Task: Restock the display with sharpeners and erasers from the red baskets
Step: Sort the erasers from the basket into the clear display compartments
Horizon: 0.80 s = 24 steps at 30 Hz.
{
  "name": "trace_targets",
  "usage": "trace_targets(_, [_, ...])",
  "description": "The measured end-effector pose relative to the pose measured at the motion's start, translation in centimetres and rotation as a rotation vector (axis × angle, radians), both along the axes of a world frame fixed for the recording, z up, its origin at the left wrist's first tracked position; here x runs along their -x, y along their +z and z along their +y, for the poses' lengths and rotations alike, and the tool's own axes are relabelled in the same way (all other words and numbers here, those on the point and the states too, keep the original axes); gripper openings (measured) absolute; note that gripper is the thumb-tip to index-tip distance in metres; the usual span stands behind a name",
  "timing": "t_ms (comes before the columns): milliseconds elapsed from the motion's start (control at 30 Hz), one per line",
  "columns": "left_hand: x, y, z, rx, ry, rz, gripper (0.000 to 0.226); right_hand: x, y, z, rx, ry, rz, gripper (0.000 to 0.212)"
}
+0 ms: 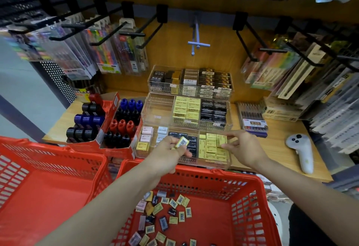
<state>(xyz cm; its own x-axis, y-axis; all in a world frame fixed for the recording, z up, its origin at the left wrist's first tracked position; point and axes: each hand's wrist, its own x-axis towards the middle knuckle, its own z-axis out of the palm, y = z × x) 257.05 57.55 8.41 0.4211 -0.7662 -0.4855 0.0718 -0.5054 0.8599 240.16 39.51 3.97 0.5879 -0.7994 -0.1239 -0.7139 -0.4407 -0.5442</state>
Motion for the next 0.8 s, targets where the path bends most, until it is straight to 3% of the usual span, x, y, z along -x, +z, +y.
trace_targets(267, [0.5,0.6,0.2,-0.008,-0.031,-0.014,0.019,-1.9,-0.7,1.4,0.029,0.202,0.113,0.051])
trace_targets(367, [0.3,0.3,0.3,-0.004,-0.037,-0.006,0.023,-2.7,-0.9,1.8,0.03,0.176,0.144,0.054])
trace_targets(633, [-0.2,0.2,0.6,-0.001,-0.032,0.03,0.018,-2.4,-0.1,1.4,0.148,0.129,0.126,0.041])
trace_targets(800, [-0.3,-0.1,0.8,0.006,-0.044,0.033,0.02,0.0,0.5,0.7,0.203,0.186,0.29,0.034])
